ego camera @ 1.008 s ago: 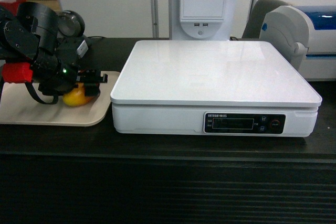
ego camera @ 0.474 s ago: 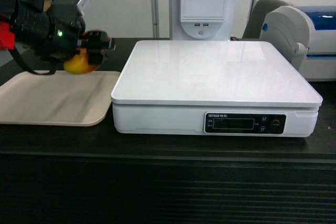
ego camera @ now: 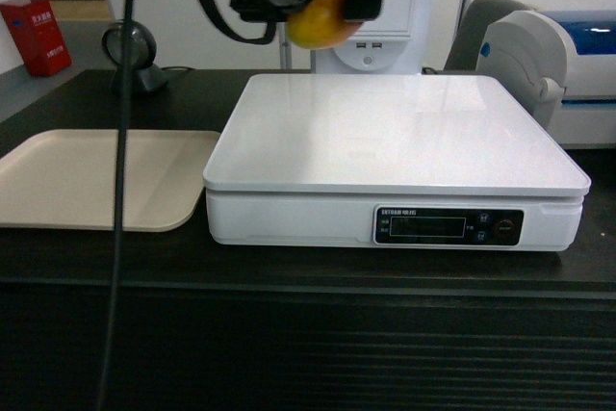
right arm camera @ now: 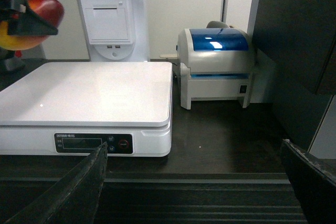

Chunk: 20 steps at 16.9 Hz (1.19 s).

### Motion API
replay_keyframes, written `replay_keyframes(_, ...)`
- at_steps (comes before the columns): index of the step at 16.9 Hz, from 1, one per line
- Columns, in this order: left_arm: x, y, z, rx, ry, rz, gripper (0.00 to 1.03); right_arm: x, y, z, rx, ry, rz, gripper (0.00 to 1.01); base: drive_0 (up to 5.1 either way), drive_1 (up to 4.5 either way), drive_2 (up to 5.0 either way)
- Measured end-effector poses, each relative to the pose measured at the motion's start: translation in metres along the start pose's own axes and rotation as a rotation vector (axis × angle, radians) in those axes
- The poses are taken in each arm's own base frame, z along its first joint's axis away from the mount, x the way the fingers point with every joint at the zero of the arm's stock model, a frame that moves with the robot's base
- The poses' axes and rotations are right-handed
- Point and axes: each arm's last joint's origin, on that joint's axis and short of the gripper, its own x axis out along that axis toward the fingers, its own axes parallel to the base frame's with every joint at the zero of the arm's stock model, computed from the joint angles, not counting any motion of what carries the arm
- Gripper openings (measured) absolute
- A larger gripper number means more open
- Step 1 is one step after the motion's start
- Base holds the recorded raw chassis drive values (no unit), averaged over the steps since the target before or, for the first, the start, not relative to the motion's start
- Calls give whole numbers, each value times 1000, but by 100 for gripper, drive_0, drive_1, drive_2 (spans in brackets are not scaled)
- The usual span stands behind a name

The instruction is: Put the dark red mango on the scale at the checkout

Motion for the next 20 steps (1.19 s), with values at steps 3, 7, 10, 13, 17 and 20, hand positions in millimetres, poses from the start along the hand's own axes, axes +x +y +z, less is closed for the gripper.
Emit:
replay_keyframes(3,34,-35,-10,-21,58,-56,59,0,0,0,0,0,0,98,0,0,0)
replay_keyframes(7,61,-54,-21,-42,106,-61,59,0,0,0,0,0,0,98,0,0,0)
replay_keyframes(10,77,-61,-23,-78,125,-44,59,0,0,0,0,0,0,98,0,0,0)
replay_keyframes(13,96,-65,-35,-108,169,-5,59,0,0,0,0,0,0,98,0,0,0)
replay_keyframes(17,109,-61,-40,-128,198,99,59,0,0,0,0,0,0,98,0,0,0)
replay_keyframes(20,110,-60,-41,-135,204,111,72,0,0,0,0,0,0,98,0,0,0)
